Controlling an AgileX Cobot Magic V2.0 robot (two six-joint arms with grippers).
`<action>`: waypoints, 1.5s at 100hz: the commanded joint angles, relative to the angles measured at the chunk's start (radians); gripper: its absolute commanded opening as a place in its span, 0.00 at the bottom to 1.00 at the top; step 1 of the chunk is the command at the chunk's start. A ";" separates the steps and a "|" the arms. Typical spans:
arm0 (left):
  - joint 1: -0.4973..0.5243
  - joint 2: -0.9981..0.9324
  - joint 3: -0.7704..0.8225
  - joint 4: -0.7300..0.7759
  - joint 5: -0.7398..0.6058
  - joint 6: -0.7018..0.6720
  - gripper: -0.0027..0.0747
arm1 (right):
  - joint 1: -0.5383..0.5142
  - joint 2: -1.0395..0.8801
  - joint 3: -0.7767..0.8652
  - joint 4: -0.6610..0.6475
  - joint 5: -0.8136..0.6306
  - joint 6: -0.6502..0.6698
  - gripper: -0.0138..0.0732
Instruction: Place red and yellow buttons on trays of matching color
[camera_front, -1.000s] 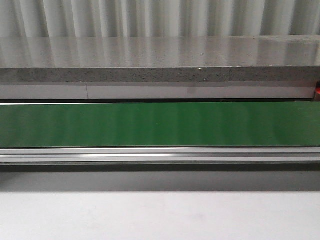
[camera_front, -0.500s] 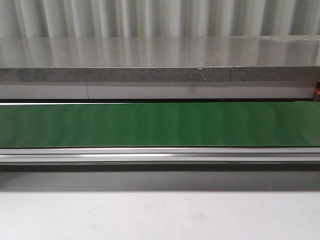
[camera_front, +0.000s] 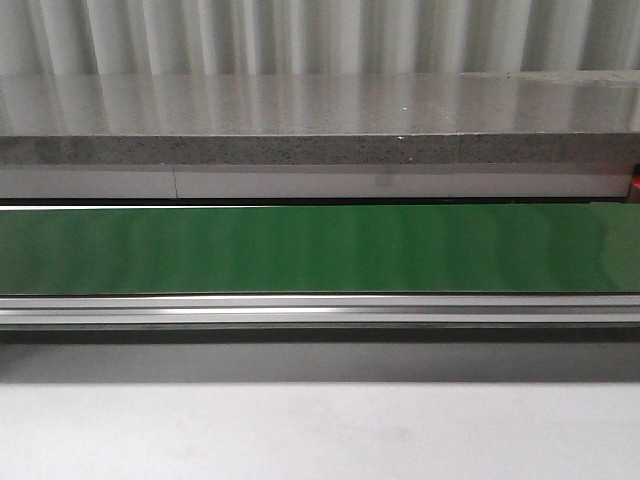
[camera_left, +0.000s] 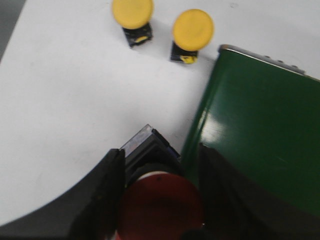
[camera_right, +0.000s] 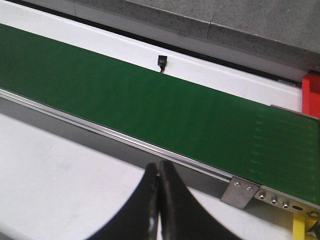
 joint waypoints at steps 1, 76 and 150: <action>-0.042 -0.043 -0.026 -0.009 0.003 0.014 0.19 | 0.004 0.011 -0.024 0.022 -0.059 -0.011 0.08; -0.197 0.110 -0.026 -0.124 0.014 0.035 0.42 | 0.004 0.011 -0.024 0.022 -0.059 -0.011 0.08; -0.064 0.144 -0.148 -0.171 -0.061 -0.047 0.79 | 0.004 0.011 -0.024 0.022 -0.059 -0.011 0.08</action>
